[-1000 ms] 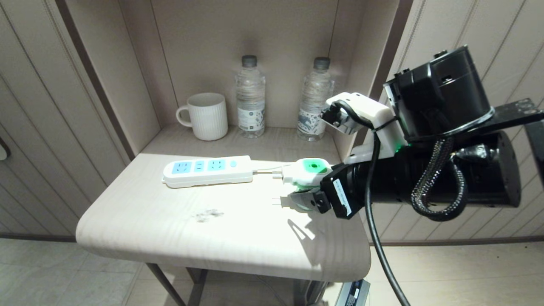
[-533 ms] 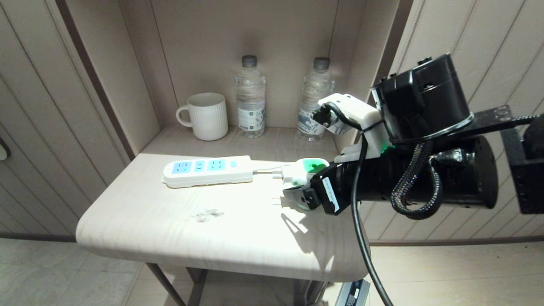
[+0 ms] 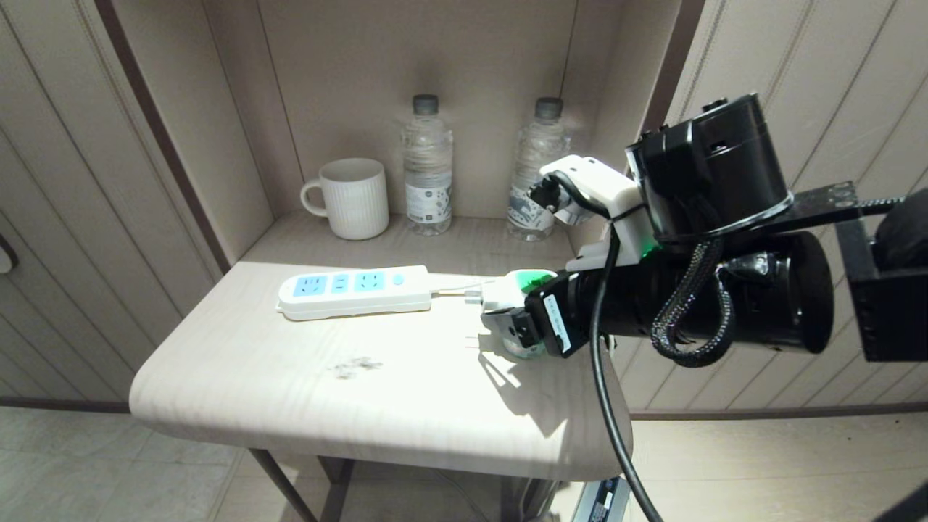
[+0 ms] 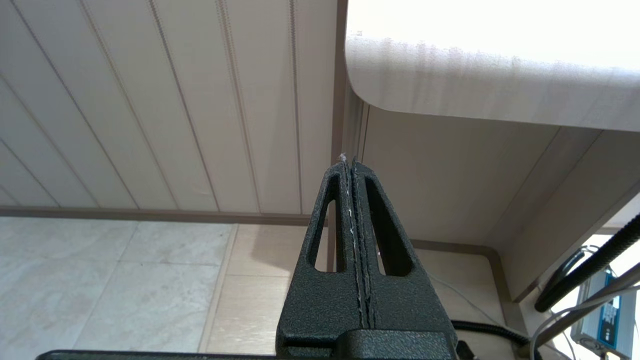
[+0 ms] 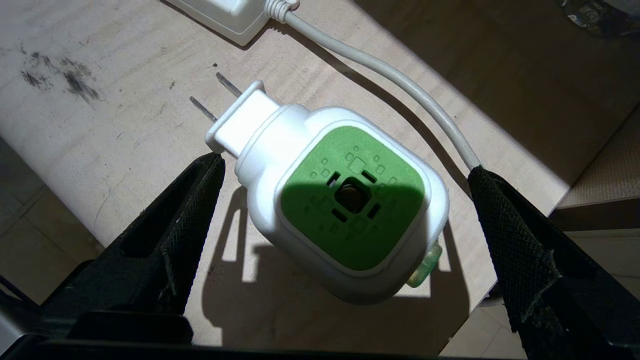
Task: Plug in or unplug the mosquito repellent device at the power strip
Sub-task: Pick up the mosquito repellent liquid
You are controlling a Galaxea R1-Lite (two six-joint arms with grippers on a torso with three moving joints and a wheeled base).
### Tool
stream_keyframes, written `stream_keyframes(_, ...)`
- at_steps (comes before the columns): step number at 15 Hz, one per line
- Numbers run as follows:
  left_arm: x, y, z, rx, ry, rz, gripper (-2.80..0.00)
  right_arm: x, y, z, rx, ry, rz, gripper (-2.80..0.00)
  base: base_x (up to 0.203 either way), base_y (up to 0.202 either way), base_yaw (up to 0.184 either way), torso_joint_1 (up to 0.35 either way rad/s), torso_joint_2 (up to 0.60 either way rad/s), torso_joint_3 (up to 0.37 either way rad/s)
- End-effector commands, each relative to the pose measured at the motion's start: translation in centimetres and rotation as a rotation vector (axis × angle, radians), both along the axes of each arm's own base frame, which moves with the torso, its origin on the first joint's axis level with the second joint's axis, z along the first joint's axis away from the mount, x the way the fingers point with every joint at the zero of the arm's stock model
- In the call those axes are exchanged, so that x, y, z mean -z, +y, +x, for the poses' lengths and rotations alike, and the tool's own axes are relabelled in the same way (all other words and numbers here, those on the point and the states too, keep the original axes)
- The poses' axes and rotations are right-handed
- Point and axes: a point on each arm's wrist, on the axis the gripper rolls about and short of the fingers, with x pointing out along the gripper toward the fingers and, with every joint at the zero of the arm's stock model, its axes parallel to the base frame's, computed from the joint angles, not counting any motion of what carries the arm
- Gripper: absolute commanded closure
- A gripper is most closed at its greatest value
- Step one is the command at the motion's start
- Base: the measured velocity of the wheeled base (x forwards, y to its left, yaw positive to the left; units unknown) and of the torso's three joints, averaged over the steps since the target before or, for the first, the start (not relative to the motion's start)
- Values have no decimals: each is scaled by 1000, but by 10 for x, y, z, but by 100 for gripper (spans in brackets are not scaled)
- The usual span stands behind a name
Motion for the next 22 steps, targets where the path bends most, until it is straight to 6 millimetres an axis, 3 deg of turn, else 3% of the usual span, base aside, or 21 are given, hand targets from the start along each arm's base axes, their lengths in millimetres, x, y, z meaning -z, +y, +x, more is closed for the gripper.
stream_keyframes(1,0,0,0,0,1,0,0,0,0,0,1,0,-1,-280,0,0,0,0,0,0)
stream_keyframes(11,0,0,0,0,1,0,0,-12,-8,-24,-38,-15,12,-280,0,0,0,0,0,0)
stream_keyframes(22,0,0,0,0,1,0,0,-11,-9,-25,-39,-1,-3,-280,0,0,0,0,0,0)
